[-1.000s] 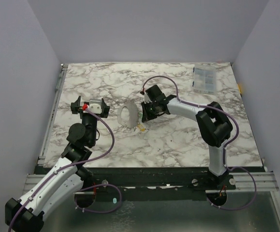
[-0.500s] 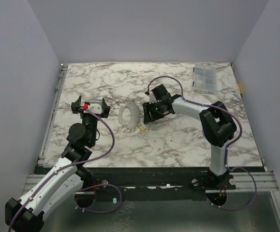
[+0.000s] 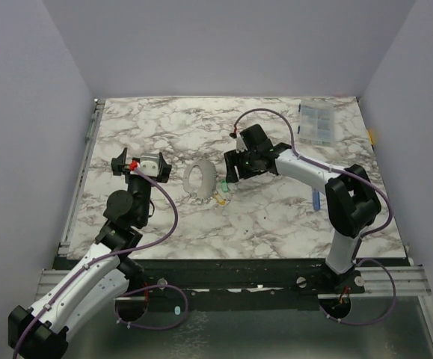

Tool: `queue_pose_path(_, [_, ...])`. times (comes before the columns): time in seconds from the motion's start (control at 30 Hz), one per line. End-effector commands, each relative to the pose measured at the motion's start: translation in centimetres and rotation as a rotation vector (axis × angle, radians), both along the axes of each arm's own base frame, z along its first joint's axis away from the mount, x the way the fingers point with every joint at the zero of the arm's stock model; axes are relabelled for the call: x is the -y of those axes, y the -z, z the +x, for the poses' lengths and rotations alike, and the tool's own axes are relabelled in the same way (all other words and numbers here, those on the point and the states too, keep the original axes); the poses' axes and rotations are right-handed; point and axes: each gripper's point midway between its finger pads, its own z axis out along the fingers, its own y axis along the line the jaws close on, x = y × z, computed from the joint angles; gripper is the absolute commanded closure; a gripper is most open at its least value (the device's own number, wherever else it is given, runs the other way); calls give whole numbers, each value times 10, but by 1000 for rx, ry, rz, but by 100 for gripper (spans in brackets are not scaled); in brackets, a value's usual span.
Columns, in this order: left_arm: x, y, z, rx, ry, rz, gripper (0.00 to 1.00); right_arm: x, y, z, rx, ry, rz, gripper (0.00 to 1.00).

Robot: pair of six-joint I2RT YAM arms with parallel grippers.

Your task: Put the keys on the keyring

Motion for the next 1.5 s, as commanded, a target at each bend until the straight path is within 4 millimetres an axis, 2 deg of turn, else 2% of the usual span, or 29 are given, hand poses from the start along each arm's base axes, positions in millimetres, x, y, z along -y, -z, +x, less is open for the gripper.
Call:
queue_pose_path(0.0, [3,-2,1,1,18,16,1,-10,-3,17,50,11,30,34])
queue_pose_path(0.23, [4,-2,1,2,24,21,1,-40,14,25,59,-25,42,37])
queue_pose_path(0.37, [4,-2,0,2,25,25,1,-49,23,23,49,-37,72,39])
queue_pose_path(0.6, [3,-3,0,4,22,24,1,-52,35,0,-9,-74,102,43])
queue_pose_path(0.73, [3,-2,0,3,24,26,1,-54,34,-20,-42,-109,141,44])
queue_pose_path(0.87, [3,-3,0,4,24,27,1,-56,23,-32,-54,-138,183,44])
queue_pose_path(0.97, [3,-2,0,2,24,28,1,-52,3,-27,-5,-123,173,43])
queue_pose_path(1.07, [3,-2,0,2,21,29,1,-39,-30,-14,105,-70,135,39])
queue_pose_path(1.13, [3,0,1,-2,18,33,1,-29,-59,-6,187,-25,122,36])
queue_pose_path(1.3, [2,2,2,-10,11,41,1,-2,-140,-3,403,99,198,9])
queue_pose_path(1.37, [2,3,2,-12,12,43,1,14,-168,-7,506,150,238,5])
queue_pose_path(1.4, [3,4,3,-13,12,43,1,23,-181,-9,554,188,264,1])
queue_pose_path(1.47, [4,4,3,-15,20,44,1,41,-204,-17,638,248,314,0])
